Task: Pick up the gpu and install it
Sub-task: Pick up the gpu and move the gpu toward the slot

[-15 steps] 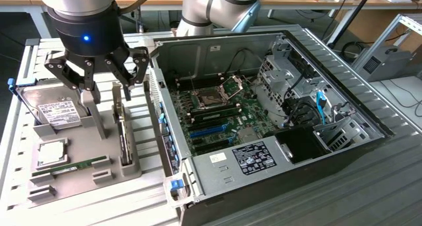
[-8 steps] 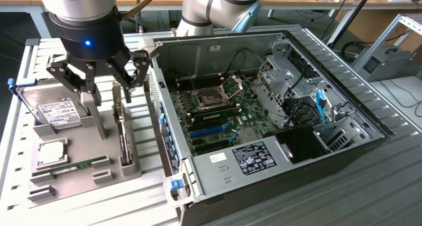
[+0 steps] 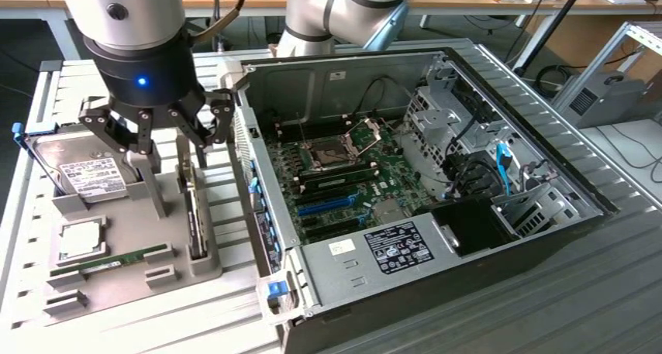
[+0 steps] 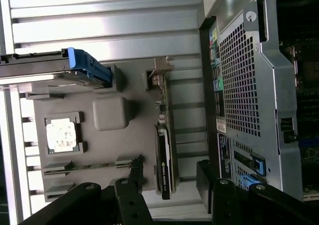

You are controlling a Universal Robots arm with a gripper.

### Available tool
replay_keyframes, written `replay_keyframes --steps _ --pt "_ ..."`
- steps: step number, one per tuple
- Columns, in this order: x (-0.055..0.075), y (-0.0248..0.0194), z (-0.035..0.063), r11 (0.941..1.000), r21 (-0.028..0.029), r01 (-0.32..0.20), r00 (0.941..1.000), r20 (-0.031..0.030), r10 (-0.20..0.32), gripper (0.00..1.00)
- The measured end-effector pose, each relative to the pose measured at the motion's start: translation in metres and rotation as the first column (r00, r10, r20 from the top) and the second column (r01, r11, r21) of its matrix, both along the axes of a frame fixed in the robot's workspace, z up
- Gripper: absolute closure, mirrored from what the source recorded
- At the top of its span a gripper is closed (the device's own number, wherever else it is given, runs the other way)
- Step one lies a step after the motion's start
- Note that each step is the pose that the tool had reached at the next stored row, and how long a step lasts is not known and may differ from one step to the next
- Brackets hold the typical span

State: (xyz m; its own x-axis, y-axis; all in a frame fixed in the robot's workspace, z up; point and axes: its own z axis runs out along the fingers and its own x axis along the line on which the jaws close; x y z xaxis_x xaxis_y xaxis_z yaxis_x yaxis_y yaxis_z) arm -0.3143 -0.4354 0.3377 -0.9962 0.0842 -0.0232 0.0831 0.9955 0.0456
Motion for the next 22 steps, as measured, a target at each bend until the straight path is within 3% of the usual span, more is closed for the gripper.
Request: replay_keyframes --steps 22 --pt "0.0000 0.0000 -0.0103 1.0000 0.0001 0.000 1.0000 -0.0002 0.000 0.44"
